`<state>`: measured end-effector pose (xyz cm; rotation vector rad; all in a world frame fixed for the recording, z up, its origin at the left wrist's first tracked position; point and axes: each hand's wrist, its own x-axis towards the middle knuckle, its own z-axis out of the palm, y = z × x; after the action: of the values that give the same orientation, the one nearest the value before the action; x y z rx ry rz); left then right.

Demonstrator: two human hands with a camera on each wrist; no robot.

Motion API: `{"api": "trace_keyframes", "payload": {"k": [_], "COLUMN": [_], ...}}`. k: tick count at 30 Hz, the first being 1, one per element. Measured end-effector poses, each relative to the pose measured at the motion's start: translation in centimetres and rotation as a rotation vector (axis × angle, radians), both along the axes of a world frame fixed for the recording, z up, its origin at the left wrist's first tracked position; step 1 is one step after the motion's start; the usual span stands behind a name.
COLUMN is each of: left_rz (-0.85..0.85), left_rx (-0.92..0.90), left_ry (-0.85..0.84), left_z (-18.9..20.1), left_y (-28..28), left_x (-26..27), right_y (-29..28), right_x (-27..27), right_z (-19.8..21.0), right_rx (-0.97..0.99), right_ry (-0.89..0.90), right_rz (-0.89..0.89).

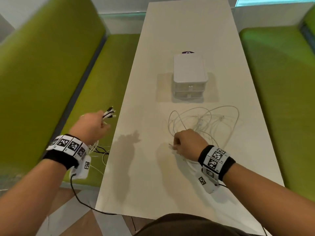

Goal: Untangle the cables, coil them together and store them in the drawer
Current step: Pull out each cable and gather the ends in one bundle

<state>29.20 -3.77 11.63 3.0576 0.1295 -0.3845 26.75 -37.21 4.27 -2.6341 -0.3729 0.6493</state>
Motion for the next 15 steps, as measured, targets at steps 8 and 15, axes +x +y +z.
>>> {"api": "trace_keyframes", "payload": {"k": [8, 15], "left_rz": [0.243, 0.264], "left_rx": [-1.217, -1.529], "left_ry": [0.149, 0.14], "left_z": [-2.4, -2.2], "left_y": [-10.7, -17.3], "left_x": [-1.1, -1.8], "right_y": [-2.4, -0.9], "right_x": [0.7, 0.5], "right_z": [3.1, 7.4], "right_rx": [0.472, 1.08], "right_ry": [-0.084, 0.09], "right_rz": [-0.33, -0.484]}}
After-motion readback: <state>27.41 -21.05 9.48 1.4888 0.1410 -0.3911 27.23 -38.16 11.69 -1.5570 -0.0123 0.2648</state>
